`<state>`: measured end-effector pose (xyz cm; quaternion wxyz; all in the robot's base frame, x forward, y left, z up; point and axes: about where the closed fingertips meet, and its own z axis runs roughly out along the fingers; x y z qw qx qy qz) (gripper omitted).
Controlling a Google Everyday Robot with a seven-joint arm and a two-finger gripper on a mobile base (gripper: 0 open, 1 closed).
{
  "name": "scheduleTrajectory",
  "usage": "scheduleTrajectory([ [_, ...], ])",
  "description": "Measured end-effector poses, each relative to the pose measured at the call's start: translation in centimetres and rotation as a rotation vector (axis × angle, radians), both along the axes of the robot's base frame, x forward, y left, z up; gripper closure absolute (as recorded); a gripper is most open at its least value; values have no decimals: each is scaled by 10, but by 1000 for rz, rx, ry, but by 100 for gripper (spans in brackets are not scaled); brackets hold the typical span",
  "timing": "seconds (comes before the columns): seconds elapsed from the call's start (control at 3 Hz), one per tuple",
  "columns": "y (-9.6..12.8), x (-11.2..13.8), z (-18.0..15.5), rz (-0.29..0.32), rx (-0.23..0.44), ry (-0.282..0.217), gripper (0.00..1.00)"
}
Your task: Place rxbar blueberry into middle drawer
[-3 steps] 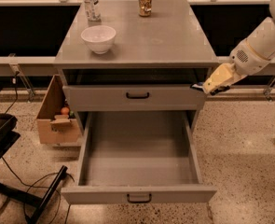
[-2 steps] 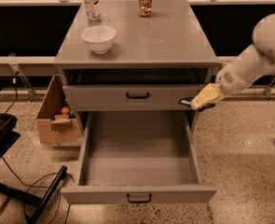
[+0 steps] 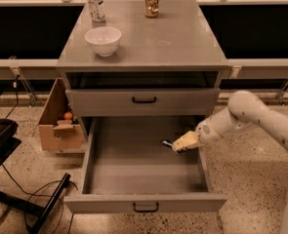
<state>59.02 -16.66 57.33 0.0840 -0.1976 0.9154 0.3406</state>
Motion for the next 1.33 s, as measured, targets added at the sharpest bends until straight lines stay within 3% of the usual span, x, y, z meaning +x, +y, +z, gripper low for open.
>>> scheduleTrajectory([
  [0.67,43,17,-136,-94,131,193,100],
  [1.0,48,16,-153,-102,141,218,85],
  [1.33,48,16,-153,-102,141,218,62],
])
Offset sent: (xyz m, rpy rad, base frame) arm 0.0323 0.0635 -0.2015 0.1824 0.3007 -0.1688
